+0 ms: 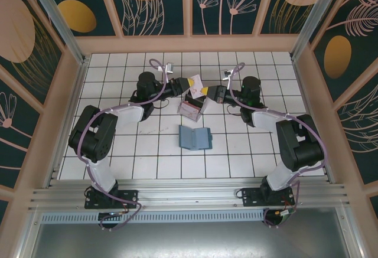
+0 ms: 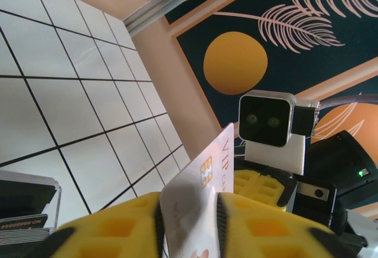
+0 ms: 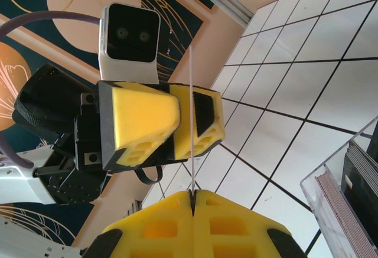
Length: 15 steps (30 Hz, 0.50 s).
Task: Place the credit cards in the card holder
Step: Pick up the credit card from the storage box.
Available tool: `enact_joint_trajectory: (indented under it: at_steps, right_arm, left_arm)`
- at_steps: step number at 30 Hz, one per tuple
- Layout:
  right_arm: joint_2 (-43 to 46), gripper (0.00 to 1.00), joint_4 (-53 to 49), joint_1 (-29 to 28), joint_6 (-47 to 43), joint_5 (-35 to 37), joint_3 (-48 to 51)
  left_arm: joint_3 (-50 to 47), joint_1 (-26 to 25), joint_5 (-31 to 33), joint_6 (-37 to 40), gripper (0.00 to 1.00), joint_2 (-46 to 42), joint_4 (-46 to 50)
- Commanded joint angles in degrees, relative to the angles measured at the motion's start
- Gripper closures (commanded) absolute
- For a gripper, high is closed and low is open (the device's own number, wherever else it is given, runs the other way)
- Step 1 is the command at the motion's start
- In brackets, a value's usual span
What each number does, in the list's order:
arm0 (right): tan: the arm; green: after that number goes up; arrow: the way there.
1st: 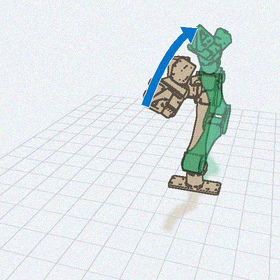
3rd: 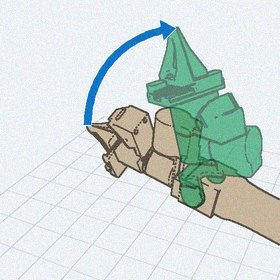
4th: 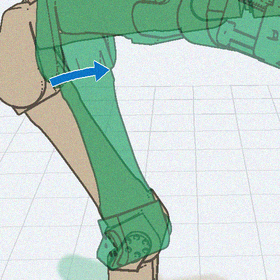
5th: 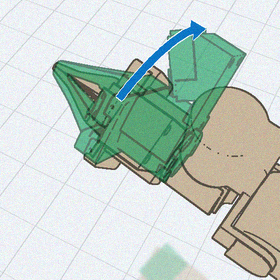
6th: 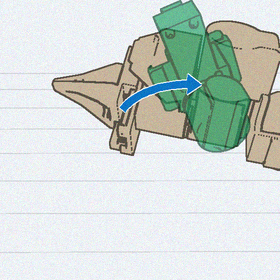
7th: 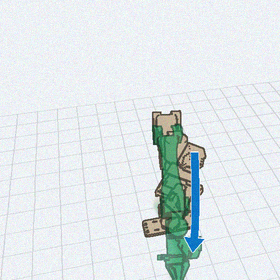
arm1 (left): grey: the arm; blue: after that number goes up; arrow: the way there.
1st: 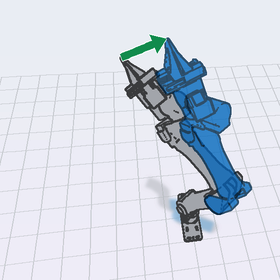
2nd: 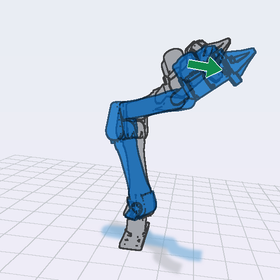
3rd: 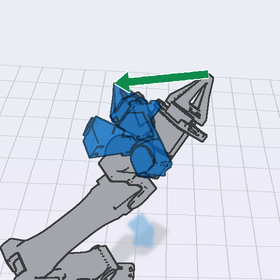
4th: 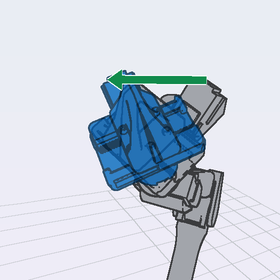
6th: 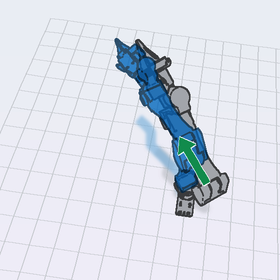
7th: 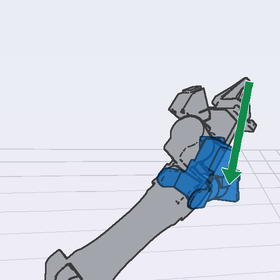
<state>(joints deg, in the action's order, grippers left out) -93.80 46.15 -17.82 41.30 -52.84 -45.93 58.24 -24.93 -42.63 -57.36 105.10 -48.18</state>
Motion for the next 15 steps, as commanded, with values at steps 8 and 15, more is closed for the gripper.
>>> enact_joint_trajectory:
  at_steps: [8,15]
  right_arm:
    - [-0.1,0.65,-6.4,1.3,-3.3,-1.9,-5.1]
    - [-1.9,0.66,-12.0,1.6,-6.0,-4.8,-9.3]
  left_arm:
    - [2.0,-0.3,-4.2,0.4,0.94,-0.1,-2.4]
    - [3.2,-0.2,-7.4,1.3,0.97,0.7,0.3]
